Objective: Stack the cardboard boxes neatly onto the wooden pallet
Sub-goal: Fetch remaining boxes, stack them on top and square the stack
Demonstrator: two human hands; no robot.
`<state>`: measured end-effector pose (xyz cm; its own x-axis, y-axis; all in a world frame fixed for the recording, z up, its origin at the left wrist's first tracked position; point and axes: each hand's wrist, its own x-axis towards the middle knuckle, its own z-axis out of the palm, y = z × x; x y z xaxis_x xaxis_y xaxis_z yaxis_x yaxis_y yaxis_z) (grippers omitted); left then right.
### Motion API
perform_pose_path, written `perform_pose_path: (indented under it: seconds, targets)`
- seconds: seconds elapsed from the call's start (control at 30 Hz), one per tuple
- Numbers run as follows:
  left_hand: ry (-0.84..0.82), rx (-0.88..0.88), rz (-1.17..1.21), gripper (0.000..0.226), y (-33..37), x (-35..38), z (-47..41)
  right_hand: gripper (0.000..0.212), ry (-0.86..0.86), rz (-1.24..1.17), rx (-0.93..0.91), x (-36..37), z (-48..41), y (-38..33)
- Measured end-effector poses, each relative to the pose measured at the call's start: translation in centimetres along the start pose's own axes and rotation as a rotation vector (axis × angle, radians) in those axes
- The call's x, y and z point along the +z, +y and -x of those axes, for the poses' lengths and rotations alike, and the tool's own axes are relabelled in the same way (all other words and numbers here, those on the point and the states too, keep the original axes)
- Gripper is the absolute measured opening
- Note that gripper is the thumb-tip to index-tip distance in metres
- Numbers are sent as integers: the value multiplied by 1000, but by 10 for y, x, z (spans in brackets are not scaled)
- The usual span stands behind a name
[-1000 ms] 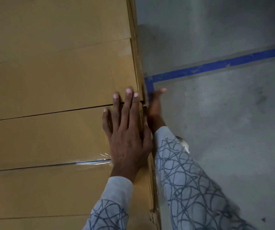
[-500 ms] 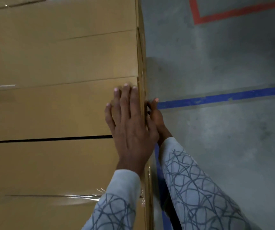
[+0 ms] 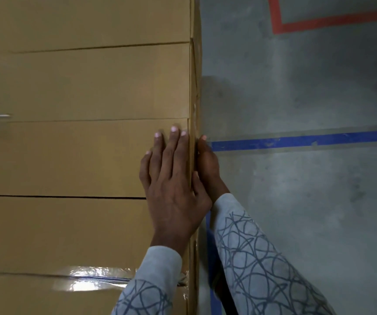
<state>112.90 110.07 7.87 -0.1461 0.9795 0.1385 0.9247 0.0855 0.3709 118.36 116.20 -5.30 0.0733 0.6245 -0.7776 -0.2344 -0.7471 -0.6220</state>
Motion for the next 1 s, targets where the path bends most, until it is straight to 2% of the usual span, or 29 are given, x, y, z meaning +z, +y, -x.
perform_pose_path:
  seconds: [0.1,0.23,0.43,0.57,0.7,0.73,0.87,1.0]
  targets:
    - [11,-5,-8,82,3,0,1,49,34,-19,-20,-1,-9,5]
    - [19,-26,-7,85,7,2,-2,54,43,-66,47,-5,-10,1]
    - [25,-20,21,81,4,0,-3,43,61,47,16,-1,-14,-3]
    - [19,20,-7,77,2,-2,-4,44,-14,151,-15,-14,-16,-2]
    - [-8,-3,-75,76,3,-2,-5,40,-207,255,-47,-34,-8,-12]
    - [-23,-11,-87,77,4,-3,-6,40,-208,257,-33,-37,-3,-14]
    - [-61,-24,-91,79,4,-5,-4,40,-9,190,70,-56,18,-14]
    - [-90,-32,-69,76,4,-9,-4,39,21,181,197,-77,46,-18]
